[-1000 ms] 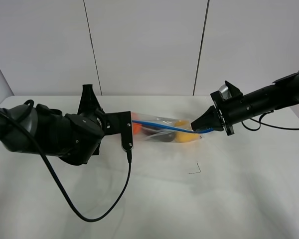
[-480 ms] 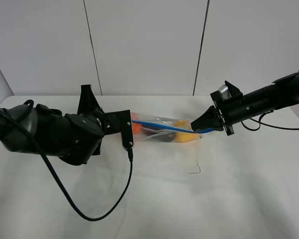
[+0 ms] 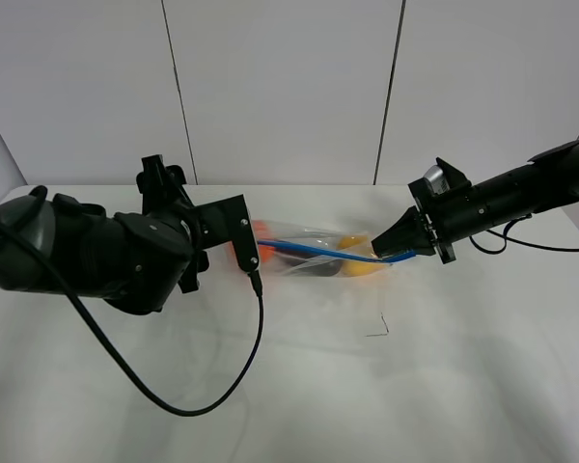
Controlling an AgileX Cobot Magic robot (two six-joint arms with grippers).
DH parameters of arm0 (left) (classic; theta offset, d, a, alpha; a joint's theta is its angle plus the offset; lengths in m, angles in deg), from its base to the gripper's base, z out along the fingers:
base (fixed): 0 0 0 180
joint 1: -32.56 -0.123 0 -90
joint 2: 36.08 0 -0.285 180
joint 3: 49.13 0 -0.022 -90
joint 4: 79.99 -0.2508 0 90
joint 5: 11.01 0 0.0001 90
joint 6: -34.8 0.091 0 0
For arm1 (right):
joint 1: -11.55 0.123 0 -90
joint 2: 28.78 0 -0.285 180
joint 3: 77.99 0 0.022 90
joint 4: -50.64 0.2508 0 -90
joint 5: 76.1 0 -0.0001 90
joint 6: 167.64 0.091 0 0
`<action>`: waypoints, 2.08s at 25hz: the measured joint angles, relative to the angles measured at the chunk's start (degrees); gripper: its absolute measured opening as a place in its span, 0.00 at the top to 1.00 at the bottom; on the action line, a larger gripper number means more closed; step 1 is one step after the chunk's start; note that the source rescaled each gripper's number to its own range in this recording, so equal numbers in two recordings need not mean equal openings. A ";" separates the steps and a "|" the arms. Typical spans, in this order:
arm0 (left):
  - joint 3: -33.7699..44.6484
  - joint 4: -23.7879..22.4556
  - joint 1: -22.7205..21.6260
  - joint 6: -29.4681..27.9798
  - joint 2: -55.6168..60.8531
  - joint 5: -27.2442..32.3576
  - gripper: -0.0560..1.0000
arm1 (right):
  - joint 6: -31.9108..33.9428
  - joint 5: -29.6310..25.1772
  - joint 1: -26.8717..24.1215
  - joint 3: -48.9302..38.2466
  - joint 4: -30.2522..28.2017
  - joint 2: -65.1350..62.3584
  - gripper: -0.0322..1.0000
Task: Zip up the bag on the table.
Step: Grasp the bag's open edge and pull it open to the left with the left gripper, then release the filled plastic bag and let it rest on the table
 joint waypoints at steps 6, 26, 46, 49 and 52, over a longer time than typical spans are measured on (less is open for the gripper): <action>0.00 0.00 0.00 -0.07 0.00 0.12 0.13 | 0.00 0.06 0.00 0.00 0.00 0.00 0.97; -7.55 18.95 -0.55 4.26 0.00 5.82 0.00 | 0.00 0.11 -0.07 0.00 0.00 0.00 0.97; -17.63 72.54 -37.36 32.82 20.23 15.20 0.00 | -0.24 0.21 -0.07 0.00 -0.12 0.00 0.97; -17.56 78.77 -43.14 35.73 23.17 16.45 0.00 | -0.24 0.21 -0.07 0.00 -0.12 0.00 0.97; -16.34 82.59 -46.97 38.04 26.81 16.51 0.00 | -0.24 0.21 -0.07 0.00 -0.12 0.00 0.97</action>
